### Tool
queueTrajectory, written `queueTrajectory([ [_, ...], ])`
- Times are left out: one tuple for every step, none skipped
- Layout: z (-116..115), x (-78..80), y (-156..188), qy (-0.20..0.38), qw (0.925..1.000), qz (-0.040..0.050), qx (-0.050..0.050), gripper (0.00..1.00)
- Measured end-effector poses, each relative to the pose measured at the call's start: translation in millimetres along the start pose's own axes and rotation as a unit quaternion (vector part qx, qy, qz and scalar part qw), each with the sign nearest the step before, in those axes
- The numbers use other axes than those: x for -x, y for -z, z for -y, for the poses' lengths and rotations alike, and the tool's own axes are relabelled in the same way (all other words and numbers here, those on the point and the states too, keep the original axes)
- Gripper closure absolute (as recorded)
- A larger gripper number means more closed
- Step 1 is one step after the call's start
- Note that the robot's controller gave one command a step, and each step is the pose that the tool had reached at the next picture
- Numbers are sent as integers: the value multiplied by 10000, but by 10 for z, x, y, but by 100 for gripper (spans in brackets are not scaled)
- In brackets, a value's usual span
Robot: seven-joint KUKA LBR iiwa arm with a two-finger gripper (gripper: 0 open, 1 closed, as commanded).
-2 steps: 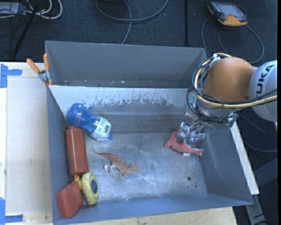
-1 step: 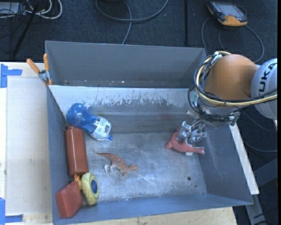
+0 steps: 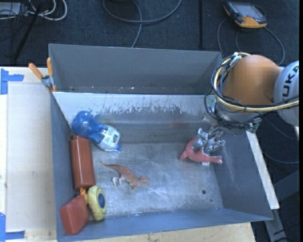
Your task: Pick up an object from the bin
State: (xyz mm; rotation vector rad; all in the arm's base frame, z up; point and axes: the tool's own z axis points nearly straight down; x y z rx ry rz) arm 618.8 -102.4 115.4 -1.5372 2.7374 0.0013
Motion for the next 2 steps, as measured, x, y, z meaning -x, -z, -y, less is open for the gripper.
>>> queueTrajectory([
  [-10,0,124,-4,10000,-8,23,100],
  [-15,0,337,-6,10000,-10,30,100],
])
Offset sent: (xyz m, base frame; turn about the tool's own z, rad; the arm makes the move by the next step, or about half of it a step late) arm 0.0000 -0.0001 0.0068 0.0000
